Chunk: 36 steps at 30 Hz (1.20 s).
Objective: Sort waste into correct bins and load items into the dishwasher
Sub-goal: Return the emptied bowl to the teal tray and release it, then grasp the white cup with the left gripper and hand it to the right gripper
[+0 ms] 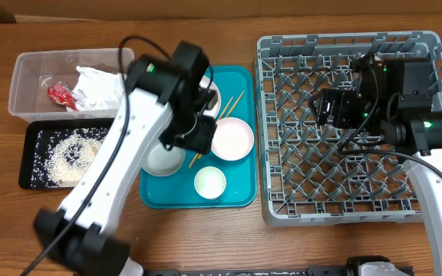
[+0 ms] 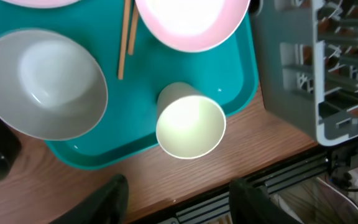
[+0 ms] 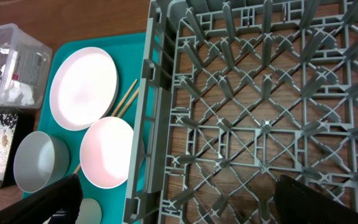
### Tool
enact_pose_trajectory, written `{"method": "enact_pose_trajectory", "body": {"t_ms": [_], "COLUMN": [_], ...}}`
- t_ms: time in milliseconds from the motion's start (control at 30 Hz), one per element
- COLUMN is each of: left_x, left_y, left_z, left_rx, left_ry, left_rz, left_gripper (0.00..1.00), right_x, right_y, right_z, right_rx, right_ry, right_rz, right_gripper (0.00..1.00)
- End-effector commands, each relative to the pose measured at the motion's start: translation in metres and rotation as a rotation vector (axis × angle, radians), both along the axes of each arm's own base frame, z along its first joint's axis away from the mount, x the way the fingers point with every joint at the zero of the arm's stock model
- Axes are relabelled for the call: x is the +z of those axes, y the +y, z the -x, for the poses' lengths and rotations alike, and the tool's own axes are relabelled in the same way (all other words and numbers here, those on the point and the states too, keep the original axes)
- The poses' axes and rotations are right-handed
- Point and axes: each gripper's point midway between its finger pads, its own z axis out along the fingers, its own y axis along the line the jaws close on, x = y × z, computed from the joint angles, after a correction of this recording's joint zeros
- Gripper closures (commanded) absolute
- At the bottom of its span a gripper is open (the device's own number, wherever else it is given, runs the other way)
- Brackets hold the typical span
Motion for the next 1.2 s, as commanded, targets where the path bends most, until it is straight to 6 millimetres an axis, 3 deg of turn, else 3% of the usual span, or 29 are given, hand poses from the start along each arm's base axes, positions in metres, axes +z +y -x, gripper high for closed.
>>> {"method": "enact_pose_trajectory", "body": {"t_ms": [0,167,367,533,867,967,1067,1167], "left_x": [-0.044,-0.088,-0.118,-0.121,-0.134,-0.134,-0.134,-0.113], "left_y": [0.005,0.007,0.01,0.006,-0.004,-0.006,-0.008,-0.019], "left_z": [0.016,0.031,0.037,0.03,0.035,0.034,0.034,0.028], "left_rx": [0.066,0.079,0.097,0.101,0.075,0.072,0.073,0.062], "left_ry": [0.109,0.166,0.174,0.147,0.148,0.139,0.144,0.166], "left_rz": [-0.056,-0.079,-0.084,-0.069,-0.064,-0.059,-0.049,0.073], "left_gripper": [0.47,0.5,0.51,0.87,0.85,0.95,0.96,0.96], "right_x": [0.009,0.009,0.009,0.009,0.008,0.008,0.007,0.008], "right_y": [0.0,0.0,0.0,0.0,0.0,0.0,0.0,0.002], "right_z": [-0.004,-0.004,-0.004,-0.004,-0.003,-0.003,-0.002,-0.001], "right_rx": [-0.002,-0.001,-0.002,-0.001,-0.002,-0.002,-0.002,0.007], "right_ry": [-0.024,-0.024,-0.024,-0.024,-0.019,-0.017,-0.013,-0.013], "right_rz": [-0.008,-0.008,-0.008,-0.008,-0.007,-0.007,-0.007,-0.019], "right_gripper": [0.0,0.0,0.0,0.0,0.0,0.0,0.0,0.0]}}
